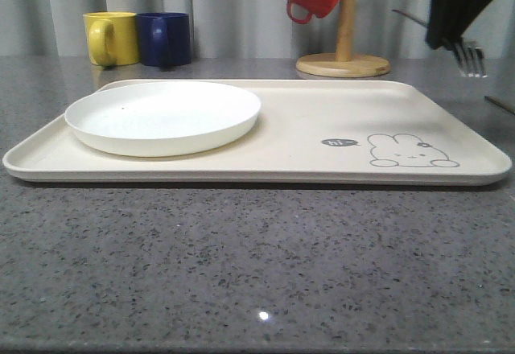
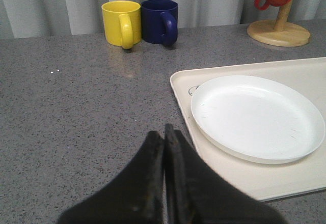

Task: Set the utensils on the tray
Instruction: 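Carry the fork onto the tray beside the plate and release, then move the right gripper back over the steel chopsticks, then grasp the chopsticks with the right gripper and lift them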

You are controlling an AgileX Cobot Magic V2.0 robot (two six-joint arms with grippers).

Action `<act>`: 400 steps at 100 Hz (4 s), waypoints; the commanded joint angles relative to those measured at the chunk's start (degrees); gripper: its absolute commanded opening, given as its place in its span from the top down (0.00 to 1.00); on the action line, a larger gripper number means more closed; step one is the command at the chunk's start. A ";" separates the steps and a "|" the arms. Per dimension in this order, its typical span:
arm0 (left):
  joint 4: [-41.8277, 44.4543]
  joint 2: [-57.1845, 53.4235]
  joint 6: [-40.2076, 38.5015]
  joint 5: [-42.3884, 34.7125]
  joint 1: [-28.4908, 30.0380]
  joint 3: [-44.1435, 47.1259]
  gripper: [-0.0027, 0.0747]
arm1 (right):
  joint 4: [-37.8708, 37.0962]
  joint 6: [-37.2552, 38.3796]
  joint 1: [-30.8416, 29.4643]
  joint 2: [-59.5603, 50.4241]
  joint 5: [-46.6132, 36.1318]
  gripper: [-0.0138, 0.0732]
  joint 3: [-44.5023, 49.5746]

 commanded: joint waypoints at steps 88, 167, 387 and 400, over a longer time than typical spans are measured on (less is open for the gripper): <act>-0.27 0.59 -0.38 -4.26 -0.42 -1.48 0.99 | 0.00 10.70 11.42 14.54 -4.69 0.79 -10.12; -0.27 0.59 -0.38 -4.26 -0.42 -1.48 0.99 | -6.76 -6.68 0.92 4.23 8.01 0.41 -10.15; -0.27 0.59 -0.38 -4.26 -0.42 -1.48 0.99 | 0.00 -8.06 -2.28 -5.12 0.37 0.87 4.52; -0.27 0.59 -0.38 -4.26 -0.42 -1.48 0.99 | 2.19 -2.84 1.94 -3.19 -1.27 0.87 4.52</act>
